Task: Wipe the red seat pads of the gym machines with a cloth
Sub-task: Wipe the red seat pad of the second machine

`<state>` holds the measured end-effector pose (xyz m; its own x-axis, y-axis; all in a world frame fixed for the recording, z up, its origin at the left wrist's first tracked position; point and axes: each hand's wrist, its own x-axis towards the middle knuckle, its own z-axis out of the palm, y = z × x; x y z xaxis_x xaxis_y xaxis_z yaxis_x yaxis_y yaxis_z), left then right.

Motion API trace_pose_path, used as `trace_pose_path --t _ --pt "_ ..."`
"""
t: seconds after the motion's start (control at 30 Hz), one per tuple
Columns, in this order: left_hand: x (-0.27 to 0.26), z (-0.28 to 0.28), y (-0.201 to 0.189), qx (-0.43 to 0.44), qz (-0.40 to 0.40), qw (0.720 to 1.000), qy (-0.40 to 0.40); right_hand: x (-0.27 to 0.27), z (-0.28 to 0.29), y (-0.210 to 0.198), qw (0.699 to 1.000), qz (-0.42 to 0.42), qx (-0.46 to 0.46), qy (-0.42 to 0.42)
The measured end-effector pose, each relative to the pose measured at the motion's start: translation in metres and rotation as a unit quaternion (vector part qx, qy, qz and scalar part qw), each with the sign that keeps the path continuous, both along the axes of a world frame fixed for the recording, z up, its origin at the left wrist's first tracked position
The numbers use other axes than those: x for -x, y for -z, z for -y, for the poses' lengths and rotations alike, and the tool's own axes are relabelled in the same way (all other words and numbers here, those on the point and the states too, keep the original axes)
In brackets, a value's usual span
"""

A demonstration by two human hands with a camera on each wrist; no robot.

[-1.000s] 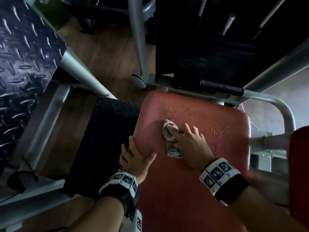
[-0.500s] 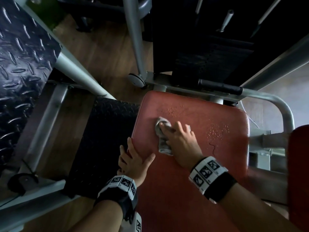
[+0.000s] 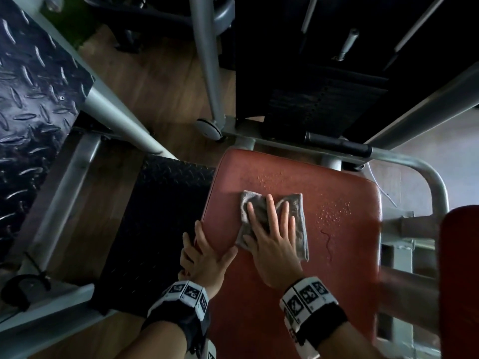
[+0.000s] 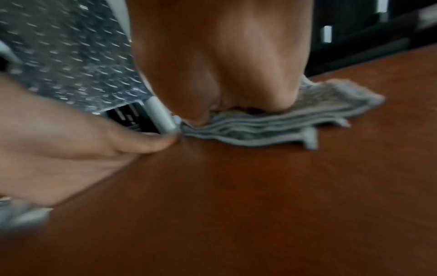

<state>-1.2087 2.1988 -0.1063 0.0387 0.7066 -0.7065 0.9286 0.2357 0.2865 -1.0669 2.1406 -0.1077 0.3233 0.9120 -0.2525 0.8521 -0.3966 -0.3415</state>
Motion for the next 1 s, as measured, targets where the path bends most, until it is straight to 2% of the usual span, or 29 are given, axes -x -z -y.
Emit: trace_pose_path --t 0.17,0.33,0.47,0.57,0.67,0.73,0.87,1.0 --pt "0.001 -0.001 0.002 0.006 -0.010 1.000 0.003 -0.044 -0.031 0.011 0.999 0.018 -0.002 0.039" --pt "0.001 -0.001 0.002 -0.001 -0.026 0.999 0.022 -0.071 -0.092 0.021 0.999 0.051 -0.006 0.001" --pt "0.002 -0.001 0.003 0.012 -0.028 0.999 0.029 -0.053 -0.132 0.021 0.996 0.051 0.002 -0.072" --pt "0.002 0.000 0.003 0.011 -0.029 0.999 0.028 -0.028 -0.130 0.020 0.985 0.064 -0.038 -0.154" --pt "0.002 0.000 0.003 0.010 -0.016 1.000 0.017 -0.022 -0.122 0.025 0.976 0.075 -0.074 -0.191" --pt "0.001 0.000 0.004 0.008 -0.013 1.000 0.015 -0.029 -0.129 0.026 0.980 0.072 -0.070 -0.174" --pt "0.003 0.000 0.006 0.007 -0.016 1.000 0.012 -0.052 -0.162 0.019 0.995 0.049 -0.039 -0.073" --pt "0.004 -0.001 0.005 0.007 -0.013 1.000 0.020 -0.086 -0.174 0.013 0.998 -0.010 0.033 -0.054"
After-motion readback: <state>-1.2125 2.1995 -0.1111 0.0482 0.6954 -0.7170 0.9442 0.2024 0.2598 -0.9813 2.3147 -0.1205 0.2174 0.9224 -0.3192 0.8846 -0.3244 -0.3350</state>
